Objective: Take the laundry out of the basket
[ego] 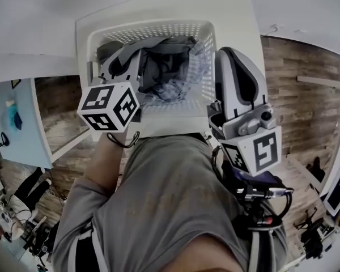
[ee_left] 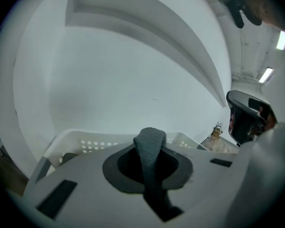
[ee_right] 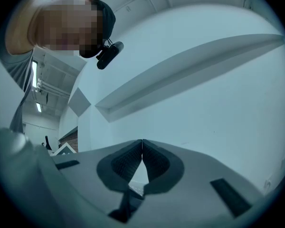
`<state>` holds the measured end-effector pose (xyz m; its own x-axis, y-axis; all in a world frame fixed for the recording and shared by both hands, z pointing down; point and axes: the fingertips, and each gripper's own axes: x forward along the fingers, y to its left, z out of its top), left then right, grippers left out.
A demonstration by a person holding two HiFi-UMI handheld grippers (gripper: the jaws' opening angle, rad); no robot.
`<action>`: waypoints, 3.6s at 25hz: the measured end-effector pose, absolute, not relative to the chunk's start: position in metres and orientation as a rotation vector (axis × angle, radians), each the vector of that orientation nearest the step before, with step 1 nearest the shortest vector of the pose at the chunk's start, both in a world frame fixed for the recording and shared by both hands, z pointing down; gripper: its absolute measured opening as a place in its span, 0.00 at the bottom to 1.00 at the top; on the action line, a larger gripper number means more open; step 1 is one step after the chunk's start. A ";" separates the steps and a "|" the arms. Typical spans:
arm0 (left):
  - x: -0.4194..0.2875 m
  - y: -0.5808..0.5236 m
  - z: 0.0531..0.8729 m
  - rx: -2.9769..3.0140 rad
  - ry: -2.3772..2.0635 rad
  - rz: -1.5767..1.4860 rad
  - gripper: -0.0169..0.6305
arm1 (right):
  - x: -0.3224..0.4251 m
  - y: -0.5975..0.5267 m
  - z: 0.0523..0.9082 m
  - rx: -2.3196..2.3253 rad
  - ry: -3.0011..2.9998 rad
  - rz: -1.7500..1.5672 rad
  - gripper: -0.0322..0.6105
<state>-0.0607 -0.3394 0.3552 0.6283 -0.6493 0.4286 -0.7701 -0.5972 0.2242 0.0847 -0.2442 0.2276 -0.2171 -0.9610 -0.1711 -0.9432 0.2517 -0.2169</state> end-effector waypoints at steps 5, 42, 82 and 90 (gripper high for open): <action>-0.070 -0.321 0.325 2.491 -1.201 0.382 0.07 | 0.081 -0.217 0.217 -1.736 2.264 -0.072 0.06; -0.199 -0.272 0.026 2.738 -1.735 -0.254 0.07 | 0.010 -0.171 0.181 -1.421 2.426 0.053 0.06; -0.288 -0.135 0.122 2.619 -1.852 -0.130 0.07 | -0.050 -0.064 0.208 -1.490 2.567 0.023 0.06; -0.276 -0.166 0.199 2.561 -1.796 -0.045 0.07 | -0.046 -0.093 0.228 -1.512 2.606 -0.033 0.06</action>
<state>-0.2760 -0.1655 0.1994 0.3405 -0.9401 -0.0162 -0.9397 -0.3409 0.0272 -0.0464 -0.0933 0.2275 -0.4901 -0.8660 -0.0997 -0.8631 0.4980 -0.0832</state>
